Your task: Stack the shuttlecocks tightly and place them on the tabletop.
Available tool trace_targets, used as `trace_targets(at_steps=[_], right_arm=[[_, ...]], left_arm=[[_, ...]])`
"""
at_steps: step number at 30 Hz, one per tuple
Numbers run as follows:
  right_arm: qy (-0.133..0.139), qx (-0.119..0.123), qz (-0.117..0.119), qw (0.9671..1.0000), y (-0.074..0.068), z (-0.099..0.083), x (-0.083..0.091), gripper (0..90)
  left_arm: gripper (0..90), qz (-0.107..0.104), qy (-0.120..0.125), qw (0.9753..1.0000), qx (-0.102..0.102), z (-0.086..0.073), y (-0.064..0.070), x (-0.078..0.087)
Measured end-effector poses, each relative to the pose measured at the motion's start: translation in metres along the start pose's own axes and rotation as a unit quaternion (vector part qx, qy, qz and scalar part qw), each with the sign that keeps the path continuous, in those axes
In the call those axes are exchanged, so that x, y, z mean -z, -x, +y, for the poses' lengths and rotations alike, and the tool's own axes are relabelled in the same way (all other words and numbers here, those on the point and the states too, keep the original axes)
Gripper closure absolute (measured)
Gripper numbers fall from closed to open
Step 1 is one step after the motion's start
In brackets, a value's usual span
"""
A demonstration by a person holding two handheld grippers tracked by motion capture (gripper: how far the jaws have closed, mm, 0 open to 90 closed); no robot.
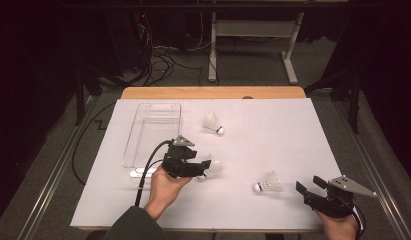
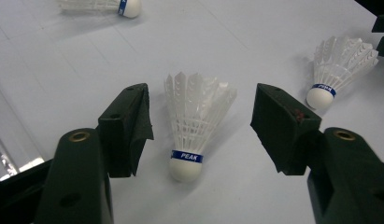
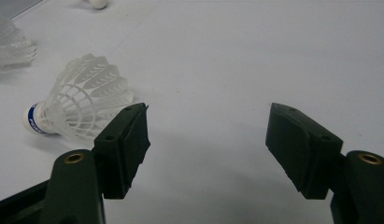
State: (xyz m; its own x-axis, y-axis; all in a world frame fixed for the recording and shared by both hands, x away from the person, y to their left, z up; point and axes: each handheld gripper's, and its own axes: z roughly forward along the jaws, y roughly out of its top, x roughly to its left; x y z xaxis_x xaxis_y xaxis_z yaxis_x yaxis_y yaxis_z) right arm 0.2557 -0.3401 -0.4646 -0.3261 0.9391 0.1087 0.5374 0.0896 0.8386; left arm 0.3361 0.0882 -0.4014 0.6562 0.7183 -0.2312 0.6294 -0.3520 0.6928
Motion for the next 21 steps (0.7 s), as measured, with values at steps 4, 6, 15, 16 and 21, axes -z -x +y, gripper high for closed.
trace_targets(at_steps=[4, 6, 15, 16, 21], right_arm=[[0.0, 0.0, 0.0, 1.0, 0.0, 0.0, 0.0, 30.7], [0.001, 0.001, -0.001, 1.0, 0.0, 0.0, 0.0, 30.7], [0.001, 0.001, 0.0, 1.0, 0.0, 0.0, 0.0, 30.7], [0.001, 0.001, 0.0, 1.0, -0.001, 0.0, 0.0, 30.7], [0.004, 0.002, -0.001, 1.0, 0.0, 0.0, 0.001, 30.8]], left_arm=[[38.3, 0.002, -0.005, 1.0, 0.001, 0.006, 0.001, -0.003], [38.3, 0.003, -0.007, 1.0, 0.001, 0.009, 0.002, -0.004], [38.1, 0.005, -0.018, 0.9998, 0.0, 0.02, 0.004, -0.016], [37.6, 0.005, -0.02, 0.9998, -0.001, 0.021, 0.005, -0.018], [36.9, 0.006, -0.029, 0.9995, 0.0, 0.027, 0.006, -0.025]])
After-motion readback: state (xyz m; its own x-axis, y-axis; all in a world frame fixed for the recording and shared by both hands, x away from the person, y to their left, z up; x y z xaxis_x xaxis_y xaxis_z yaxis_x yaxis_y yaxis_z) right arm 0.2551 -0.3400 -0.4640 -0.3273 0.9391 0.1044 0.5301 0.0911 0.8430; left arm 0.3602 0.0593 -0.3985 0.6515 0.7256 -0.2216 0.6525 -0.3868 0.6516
